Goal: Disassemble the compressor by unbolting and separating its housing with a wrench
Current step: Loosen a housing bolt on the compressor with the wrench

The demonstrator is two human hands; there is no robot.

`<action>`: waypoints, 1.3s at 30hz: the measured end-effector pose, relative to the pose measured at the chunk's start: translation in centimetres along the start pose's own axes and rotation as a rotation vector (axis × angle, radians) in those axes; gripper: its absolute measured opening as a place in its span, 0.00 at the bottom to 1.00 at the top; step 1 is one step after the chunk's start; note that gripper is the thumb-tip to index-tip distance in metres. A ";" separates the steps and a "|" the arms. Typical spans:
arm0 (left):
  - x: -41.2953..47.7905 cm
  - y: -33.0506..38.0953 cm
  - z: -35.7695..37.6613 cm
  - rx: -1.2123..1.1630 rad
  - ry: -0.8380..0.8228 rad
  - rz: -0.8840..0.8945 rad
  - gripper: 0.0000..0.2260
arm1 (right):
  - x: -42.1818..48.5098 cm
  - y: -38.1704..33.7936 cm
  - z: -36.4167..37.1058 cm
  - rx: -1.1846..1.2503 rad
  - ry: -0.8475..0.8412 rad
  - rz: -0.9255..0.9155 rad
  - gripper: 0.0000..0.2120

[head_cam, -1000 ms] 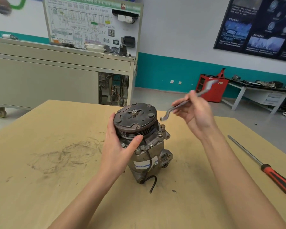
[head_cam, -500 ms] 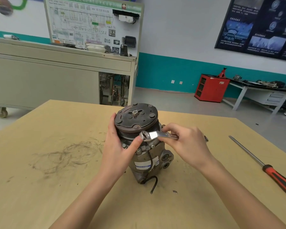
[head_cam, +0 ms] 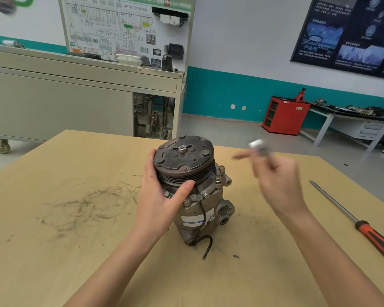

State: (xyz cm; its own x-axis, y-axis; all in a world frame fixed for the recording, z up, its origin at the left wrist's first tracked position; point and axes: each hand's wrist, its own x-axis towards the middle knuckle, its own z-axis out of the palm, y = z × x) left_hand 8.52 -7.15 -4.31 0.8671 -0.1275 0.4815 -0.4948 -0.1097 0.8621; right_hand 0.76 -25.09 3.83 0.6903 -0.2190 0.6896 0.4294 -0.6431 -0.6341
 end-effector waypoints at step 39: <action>-0.1 0.3 -0.1 0.013 -0.005 -0.010 0.46 | -7.1 3.3 1.5 0.286 -0.010 0.063 0.10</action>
State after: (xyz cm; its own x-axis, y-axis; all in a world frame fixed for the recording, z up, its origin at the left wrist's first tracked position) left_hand 8.31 -7.08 -4.12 0.8718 -0.1316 0.4718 -0.4867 -0.1242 0.8647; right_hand -1.89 -24.56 -3.64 0.7262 -0.2434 0.6429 0.5310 -0.3955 -0.7494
